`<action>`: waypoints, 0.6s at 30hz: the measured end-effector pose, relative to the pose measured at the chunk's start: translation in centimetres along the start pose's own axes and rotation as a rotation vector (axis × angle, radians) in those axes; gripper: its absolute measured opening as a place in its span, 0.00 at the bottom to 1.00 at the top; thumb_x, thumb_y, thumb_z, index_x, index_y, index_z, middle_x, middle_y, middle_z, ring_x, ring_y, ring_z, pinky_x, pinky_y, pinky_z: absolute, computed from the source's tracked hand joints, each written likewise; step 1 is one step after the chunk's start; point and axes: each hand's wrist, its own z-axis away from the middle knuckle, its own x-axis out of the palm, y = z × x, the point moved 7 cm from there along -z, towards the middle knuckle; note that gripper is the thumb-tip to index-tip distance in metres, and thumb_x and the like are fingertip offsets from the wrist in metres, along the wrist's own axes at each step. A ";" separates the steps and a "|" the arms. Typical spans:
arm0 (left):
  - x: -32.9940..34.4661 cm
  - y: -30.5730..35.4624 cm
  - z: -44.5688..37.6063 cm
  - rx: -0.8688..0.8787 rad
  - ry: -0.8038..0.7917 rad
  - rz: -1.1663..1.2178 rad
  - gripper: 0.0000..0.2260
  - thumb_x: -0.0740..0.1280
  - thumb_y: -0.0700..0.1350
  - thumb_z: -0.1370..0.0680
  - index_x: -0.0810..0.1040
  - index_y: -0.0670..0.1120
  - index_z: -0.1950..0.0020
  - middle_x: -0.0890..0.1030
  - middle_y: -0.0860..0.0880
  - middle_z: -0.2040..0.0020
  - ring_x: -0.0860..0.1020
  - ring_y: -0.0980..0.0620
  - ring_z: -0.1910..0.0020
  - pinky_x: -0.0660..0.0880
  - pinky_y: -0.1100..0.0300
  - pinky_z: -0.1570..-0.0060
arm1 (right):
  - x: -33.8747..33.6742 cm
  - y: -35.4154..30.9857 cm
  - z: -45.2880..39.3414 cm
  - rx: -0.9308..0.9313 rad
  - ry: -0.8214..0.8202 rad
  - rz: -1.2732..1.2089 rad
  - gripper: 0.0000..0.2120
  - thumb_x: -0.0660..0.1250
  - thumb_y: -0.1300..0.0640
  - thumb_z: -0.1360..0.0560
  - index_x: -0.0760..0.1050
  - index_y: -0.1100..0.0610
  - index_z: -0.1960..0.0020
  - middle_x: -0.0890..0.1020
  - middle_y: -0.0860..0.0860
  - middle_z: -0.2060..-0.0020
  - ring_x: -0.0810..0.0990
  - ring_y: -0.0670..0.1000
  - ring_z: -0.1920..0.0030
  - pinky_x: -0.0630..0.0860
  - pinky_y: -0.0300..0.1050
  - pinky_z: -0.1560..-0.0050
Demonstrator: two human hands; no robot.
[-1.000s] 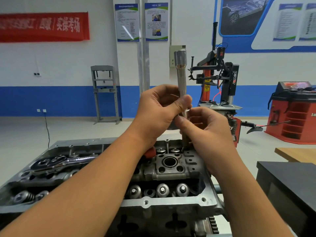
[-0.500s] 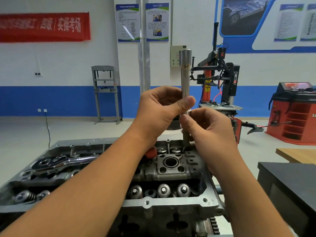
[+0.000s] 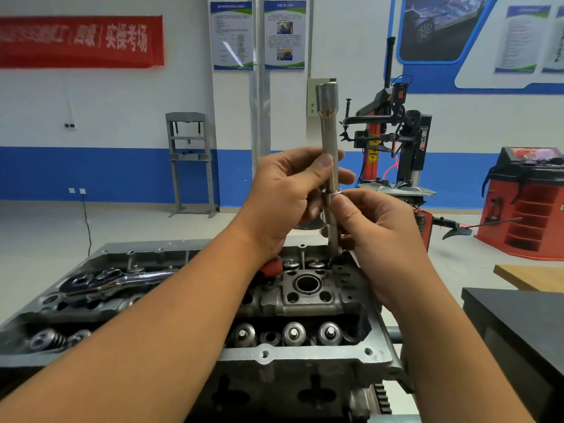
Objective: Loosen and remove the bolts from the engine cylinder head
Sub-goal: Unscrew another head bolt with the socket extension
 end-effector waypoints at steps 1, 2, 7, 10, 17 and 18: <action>0.0 -0.1 0.0 -0.009 -0.002 -0.004 0.09 0.64 0.38 0.15 0.82 0.37 0.40 0.87 0.40 0.53 0.70 0.55 0.78 0.69 0.66 0.75 | 0.0 0.1 0.0 0.016 -0.005 -0.025 0.06 0.68 0.56 0.18 0.84 0.53 0.51 0.87 0.54 0.59 0.86 0.55 0.61 0.80 0.43 0.63; 0.0 0.0 0.0 -0.007 0.001 -0.008 0.09 0.64 0.37 0.15 0.81 0.36 0.39 0.87 0.40 0.53 0.71 0.56 0.77 0.70 0.67 0.75 | 0.0 0.1 0.0 0.032 -0.007 -0.053 0.06 0.68 0.56 0.18 0.84 0.54 0.50 0.87 0.55 0.59 0.86 0.55 0.61 0.80 0.43 0.64; -0.1 0.6 0.2 0.072 0.043 -0.067 0.07 0.76 0.38 0.26 0.82 0.39 0.50 0.86 0.41 0.57 0.83 0.56 0.67 0.76 0.67 0.68 | -0.6 -0.1 0.1 -0.002 0.049 -0.028 0.06 0.78 0.54 0.26 0.83 0.55 0.54 0.87 0.55 0.60 0.87 0.62 0.56 0.85 0.55 0.55; -0.1 0.4 0.2 0.051 0.019 -0.047 0.05 0.74 0.41 0.24 0.82 0.41 0.50 0.87 0.39 0.55 0.80 0.57 0.71 0.74 0.68 0.71 | -0.5 -0.3 0.2 -0.011 0.033 -0.012 0.06 0.76 0.54 0.25 0.82 0.55 0.53 0.87 0.54 0.61 0.87 0.61 0.58 0.85 0.55 0.56; 0.1 0.0 0.1 0.029 -0.018 -0.015 0.10 0.65 0.32 0.17 0.79 0.31 0.37 0.85 0.36 0.53 0.79 0.60 0.74 0.73 0.71 0.71 | 0.0 -0.3 0.3 0.046 -0.019 -0.079 0.05 0.68 0.56 0.18 0.83 0.54 0.49 0.87 0.58 0.57 0.86 0.56 0.60 0.83 0.44 0.62; 0.2 0.1 0.2 0.042 -0.020 -0.024 0.10 0.66 0.32 0.17 0.79 0.31 0.37 0.84 0.37 0.52 0.80 0.61 0.73 0.74 0.72 0.71 | 0.0 -0.3 0.3 0.043 -0.021 -0.076 0.04 0.70 0.55 0.20 0.83 0.54 0.49 0.87 0.57 0.57 0.86 0.56 0.60 0.83 0.44 0.61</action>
